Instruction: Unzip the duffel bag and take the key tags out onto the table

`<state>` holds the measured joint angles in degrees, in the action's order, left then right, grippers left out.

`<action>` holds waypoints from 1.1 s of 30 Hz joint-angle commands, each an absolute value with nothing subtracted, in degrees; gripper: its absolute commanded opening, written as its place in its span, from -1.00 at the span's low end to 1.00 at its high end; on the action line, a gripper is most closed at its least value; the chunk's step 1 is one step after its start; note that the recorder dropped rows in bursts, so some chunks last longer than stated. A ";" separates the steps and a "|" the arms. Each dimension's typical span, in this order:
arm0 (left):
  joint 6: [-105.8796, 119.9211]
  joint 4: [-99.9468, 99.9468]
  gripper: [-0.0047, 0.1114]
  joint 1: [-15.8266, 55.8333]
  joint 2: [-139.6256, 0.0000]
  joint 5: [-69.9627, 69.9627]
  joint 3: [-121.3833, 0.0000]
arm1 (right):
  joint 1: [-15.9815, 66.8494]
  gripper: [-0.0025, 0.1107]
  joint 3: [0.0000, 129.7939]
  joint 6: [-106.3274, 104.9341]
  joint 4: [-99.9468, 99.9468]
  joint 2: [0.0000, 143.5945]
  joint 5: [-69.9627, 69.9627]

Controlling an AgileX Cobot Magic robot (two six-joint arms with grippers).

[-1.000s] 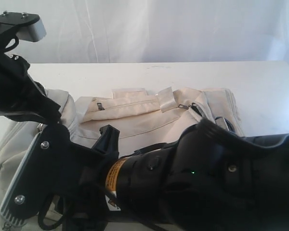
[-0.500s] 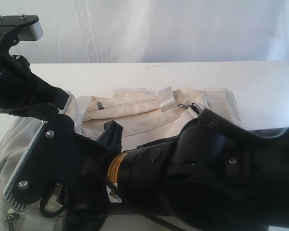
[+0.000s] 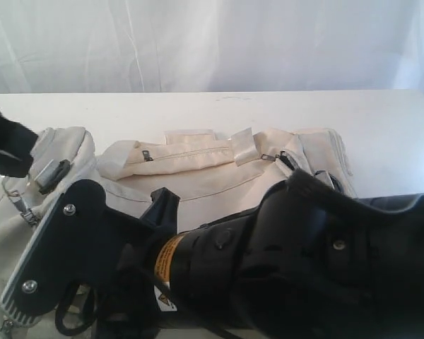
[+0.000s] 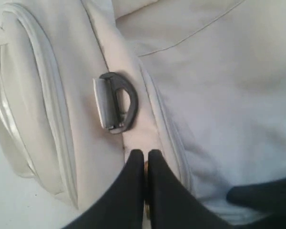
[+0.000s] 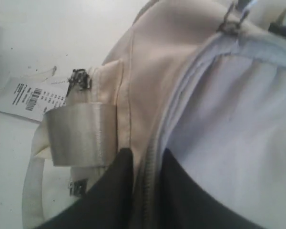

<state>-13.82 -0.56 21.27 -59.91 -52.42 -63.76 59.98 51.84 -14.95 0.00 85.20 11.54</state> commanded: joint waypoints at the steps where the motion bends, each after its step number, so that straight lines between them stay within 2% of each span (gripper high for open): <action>1: -9.75 -3.15 -0.92 20.70 -54.59 -55.49 -64.73 | 60.52 -0.16 52.88 -14.53 0.00 85.13 14.47; 3: -8.95 -4.75 -0.92 20.70 -52.76 -55.95 -64.73 | 60.52 -0.11 54.16 -14.53 0.00 85.02 14.03; 10: -8.81 -7.26 -0.92 20.70 -50.23 -56.46 -64.40 | 60.52 -0.12 59.65 -14.75 1.01 83.51 13.73; 18: -11.49 -7.26 -0.92 20.70 -52.92 -41.68 -57.14 | 60.52 -0.12 60.75 -14.75 1.16 85.48 11.07; 24: -12.30 -7.26 -0.92 20.70 -56.08 -35.03 -56.43 | 60.52 -0.46 60.75 -14.75 1.16 90.13 10.25; 27: -12.30 -7.10 -0.92 20.70 -57.92 -33.96 -56.43 | 60.52 -0.90 60.75 -14.75 1.16 90.22 10.60; 28: -12.30 -6.99 -0.92 20.70 -58.50 -33.32 -56.43 | 60.52 -0.96 60.75 -14.75 1.16 90.22 10.86; 33: -12.63 -6.86 -0.92 20.70 -60.46 -27.31 -56.43 | 60.52 -0.96 60.75 -13.60 1.16 90.35 14.08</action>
